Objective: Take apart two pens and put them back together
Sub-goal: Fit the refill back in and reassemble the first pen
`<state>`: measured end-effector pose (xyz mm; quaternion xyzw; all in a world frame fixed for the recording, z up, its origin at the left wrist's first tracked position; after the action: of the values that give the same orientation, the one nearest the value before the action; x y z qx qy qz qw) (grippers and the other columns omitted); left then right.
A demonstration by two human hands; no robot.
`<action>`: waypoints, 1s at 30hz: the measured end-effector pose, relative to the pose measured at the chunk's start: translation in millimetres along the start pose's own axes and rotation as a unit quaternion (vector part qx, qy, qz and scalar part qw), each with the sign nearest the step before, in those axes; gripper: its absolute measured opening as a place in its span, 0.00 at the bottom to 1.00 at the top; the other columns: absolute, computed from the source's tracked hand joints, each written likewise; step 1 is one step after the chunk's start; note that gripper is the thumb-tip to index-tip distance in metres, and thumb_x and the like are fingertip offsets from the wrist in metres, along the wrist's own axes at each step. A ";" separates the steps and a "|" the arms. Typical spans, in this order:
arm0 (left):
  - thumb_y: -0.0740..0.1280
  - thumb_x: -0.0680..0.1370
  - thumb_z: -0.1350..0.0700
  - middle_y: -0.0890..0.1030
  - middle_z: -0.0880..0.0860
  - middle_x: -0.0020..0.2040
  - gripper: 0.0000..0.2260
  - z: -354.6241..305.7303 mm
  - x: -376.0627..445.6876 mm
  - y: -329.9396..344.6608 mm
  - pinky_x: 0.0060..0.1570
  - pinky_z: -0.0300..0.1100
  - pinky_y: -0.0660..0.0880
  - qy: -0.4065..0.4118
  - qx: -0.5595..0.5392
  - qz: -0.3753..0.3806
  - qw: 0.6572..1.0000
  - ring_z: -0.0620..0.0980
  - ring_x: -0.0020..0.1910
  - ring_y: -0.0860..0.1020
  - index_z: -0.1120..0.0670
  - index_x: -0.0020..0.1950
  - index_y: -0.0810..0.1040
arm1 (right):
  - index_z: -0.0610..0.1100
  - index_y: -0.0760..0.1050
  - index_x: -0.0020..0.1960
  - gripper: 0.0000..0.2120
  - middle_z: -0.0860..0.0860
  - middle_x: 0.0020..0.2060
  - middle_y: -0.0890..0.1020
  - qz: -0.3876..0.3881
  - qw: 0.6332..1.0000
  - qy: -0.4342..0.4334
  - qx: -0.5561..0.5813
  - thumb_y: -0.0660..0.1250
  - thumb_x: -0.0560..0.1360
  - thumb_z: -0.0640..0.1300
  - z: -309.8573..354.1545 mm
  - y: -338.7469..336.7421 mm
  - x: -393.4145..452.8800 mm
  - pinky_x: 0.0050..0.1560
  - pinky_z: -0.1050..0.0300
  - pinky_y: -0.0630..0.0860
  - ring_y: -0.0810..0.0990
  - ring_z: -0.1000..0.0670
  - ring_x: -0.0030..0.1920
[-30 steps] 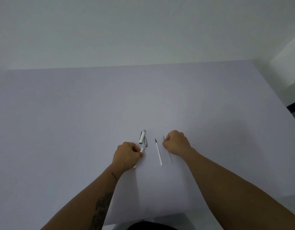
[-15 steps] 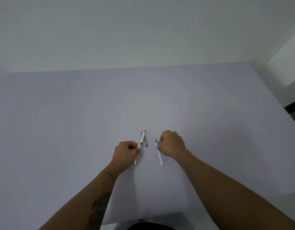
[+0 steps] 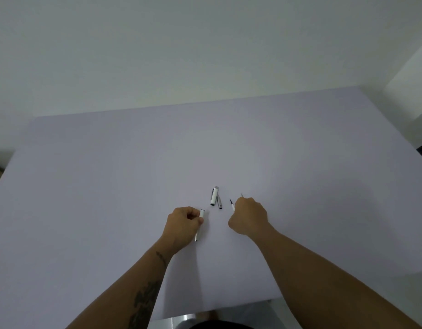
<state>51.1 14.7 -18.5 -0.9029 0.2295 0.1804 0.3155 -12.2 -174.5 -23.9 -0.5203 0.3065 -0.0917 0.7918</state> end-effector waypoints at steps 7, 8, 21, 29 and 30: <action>0.68 0.74 0.58 0.80 0.48 0.35 0.04 -3.7 -2.3 -3.5 0.32 0.34 0.70 0.014 0.006 0.010 1.000 0.44 0.31 0.73 0.54 0.41 0.82 | 0.44 0.69 0.33 0.08 0.50 0.29 0.76 -0.042 0.978 0.022 0.202 0.64 0.68 0.44 13.6 -26.1 -0.5 0.30 0.60 0.67 0.74 0.46 0.31; 0.68 0.74 0.58 0.80 0.48 0.35 0.04 -3.9 -2.9 -3.3 0.32 0.34 0.70 0.015 0.008 0.010 1.000 0.44 0.31 0.74 0.54 0.42 0.82 | 0.45 0.68 0.31 0.09 0.51 0.27 0.75 -0.048 0.964 0.018 0.259 0.65 0.68 0.44 19.2 -33.2 -0.2 0.28 0.61 0.67 0.73 0.48 0.29; 0.68 0.76 0.58 0.82 0.48 0.40 0.06 -9.3 -2.9 -7.9 0.29 0.30 0.69 0.032 -0.004 0.020 0.999 0.44 0.35 0.77 0.50 0.43 0.82 | 0.44 0.79 0.33 0.08 0.51 0.32 0.86 -0.002 0.911 -0.003 0.413 0.65 0.71 0.41 46.4 -44.3 -1.8 0.41 0.51 0.82 0.83 0.53 0.32; 0.68 0.76 0.58 0.82 0.51 0.42 0.05 -9.1 -1.9 -6.1 0.31 0.31 0.70 0.041 -0.015 0.016 0.999 0.46 0.38 0.77 0.50 0.44 0.83 | 0.42 0.81 0.37 0.08 0.50 0.33 0.86 0.001 0.924 -0.024 0.383 0.65 0.71 0.42 55.0 -50.7 0.6 0.42 0.48 0.83 0.82 0.52 0.34; 0.68 0.76 0.58 0.82 0.51 0.42 0.05 -9.2 -1.8 -6.2 0.32 0.31 0.70 0.041 -0.018 0.012 0.999 0.46 0.38 0.77 0.50 0.44 0.83 | 0.42 0.81 0.38 0.08 0.50 0.33 0.86 -0.001 0.926 -0.029 0.377 0.65 0.71 0.42 55.3 -51.6 0.9 0.42 0.48 0.83 0.82 0.52 0.34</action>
<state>54.6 13.6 -7.8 -0.9124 0.2496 0.1510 0.2871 29.5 -155.3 36.1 -0.1865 0.2259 -0.1862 0.9378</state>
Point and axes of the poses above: each hand's wrist, its own x-axis towards the middle knuckle, its own y-axis out of the palm, z = x × y, the point moved 6 cm from there along x, towards the middle knuckle
